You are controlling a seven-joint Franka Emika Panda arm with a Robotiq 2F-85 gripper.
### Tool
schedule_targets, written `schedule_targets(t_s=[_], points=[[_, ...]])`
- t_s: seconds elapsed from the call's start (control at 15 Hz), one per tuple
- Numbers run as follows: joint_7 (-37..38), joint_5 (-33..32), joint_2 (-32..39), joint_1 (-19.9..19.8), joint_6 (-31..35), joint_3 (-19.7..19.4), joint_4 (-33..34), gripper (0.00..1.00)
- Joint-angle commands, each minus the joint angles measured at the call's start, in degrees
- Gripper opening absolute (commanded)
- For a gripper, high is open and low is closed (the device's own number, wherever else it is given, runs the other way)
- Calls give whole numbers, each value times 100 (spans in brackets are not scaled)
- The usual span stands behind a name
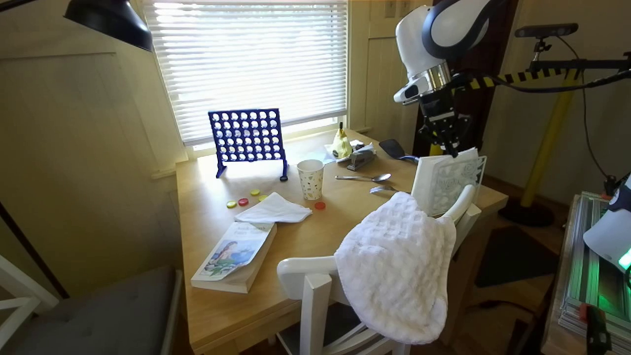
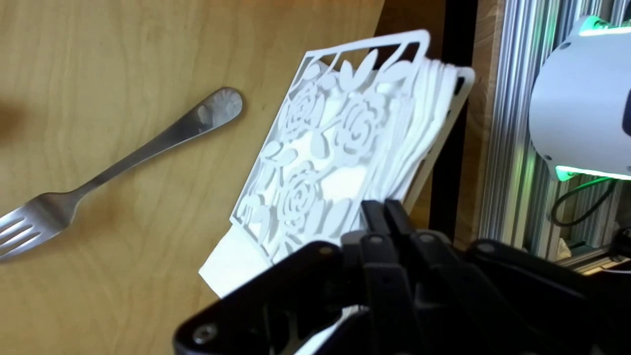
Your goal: Put the paper towels on the table
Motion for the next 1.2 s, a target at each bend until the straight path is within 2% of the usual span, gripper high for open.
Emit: schedule_targets(t_s=[0.0, 0.6, 1.13], points=[[-1, -92, -249, -17, -13, 50, -68, 1], [-13, -157, -1282, 146, -119, 125, -208, 1], [372, -1068, -2363, 151, -385, 130, 266, 1]])
